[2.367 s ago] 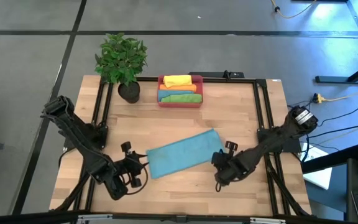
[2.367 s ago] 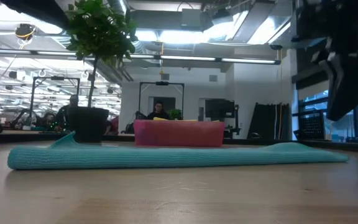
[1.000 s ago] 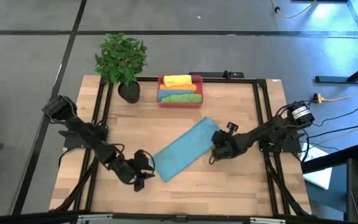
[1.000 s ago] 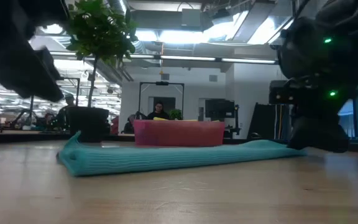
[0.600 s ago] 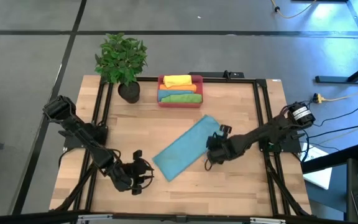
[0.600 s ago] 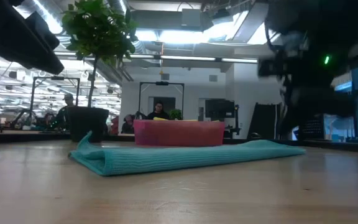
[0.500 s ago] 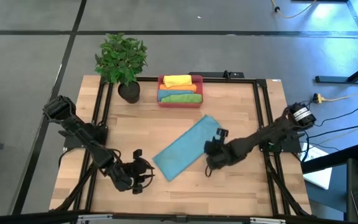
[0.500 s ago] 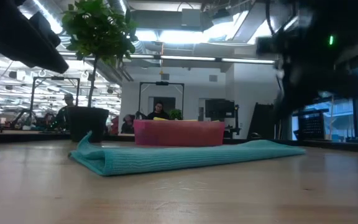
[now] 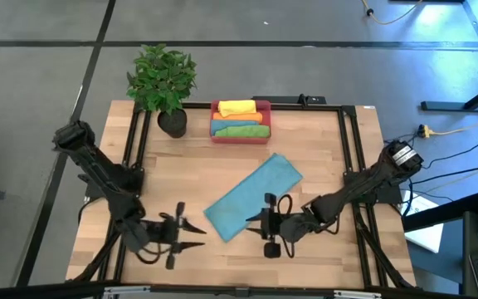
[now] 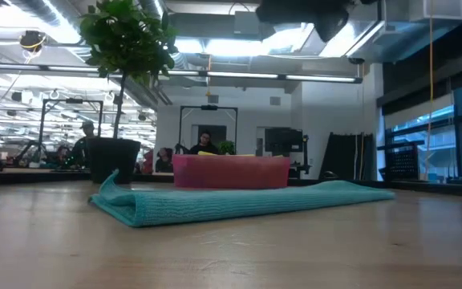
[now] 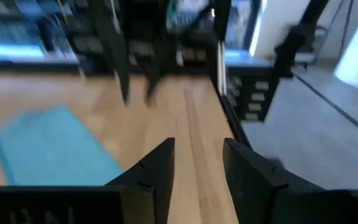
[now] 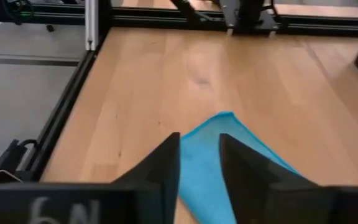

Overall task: Roll microfiber towels into tight, uniform cylinder then place into a basket
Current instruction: Fold the blue towel

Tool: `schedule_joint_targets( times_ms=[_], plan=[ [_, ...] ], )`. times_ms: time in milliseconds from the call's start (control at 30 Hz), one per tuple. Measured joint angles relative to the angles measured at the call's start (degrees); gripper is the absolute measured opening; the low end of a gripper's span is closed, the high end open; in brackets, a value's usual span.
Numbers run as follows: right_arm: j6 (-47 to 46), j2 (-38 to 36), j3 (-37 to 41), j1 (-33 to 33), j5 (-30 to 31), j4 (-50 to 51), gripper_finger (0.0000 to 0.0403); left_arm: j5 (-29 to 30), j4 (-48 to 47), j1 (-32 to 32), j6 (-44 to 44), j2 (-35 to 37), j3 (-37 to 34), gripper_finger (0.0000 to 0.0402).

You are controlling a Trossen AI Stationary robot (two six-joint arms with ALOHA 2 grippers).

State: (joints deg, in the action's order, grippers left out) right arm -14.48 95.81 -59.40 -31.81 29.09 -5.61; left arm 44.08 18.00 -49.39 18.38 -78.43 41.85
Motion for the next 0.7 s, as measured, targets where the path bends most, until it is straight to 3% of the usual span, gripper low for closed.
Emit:
schedule_joint_targets(
  times_ms=[133, 300, 500, 700],
  plan=[
    [0.0, 2.1, 0.0, 0.0, -1.7, -2.6, 0.0152, 7.4, 2.6, -3.3, -3.7, 2.7, -1.0, 0.0127],
    [-0.2, 5.3, 0.0, 0.0, -1.8, -6.8, 0.0186, 8.1, 13.0, -5.7, -3.7, 2.0, -6.3, 0.0127],
    [-1.2, 7.4, 0.0, 0.0, -1.8, -10.4, 0.0187, 9.3, 30.3, -6.9, -3.7, -0.3, -13.3, 0.0127],
    [-1.9, 8.1, 0.0, -0.3, -2.0, -10.9, 0.0183, 9.2, 35.0, -5.8, -3.6, -3.2, -14.6, 0.0127]
  ],
)
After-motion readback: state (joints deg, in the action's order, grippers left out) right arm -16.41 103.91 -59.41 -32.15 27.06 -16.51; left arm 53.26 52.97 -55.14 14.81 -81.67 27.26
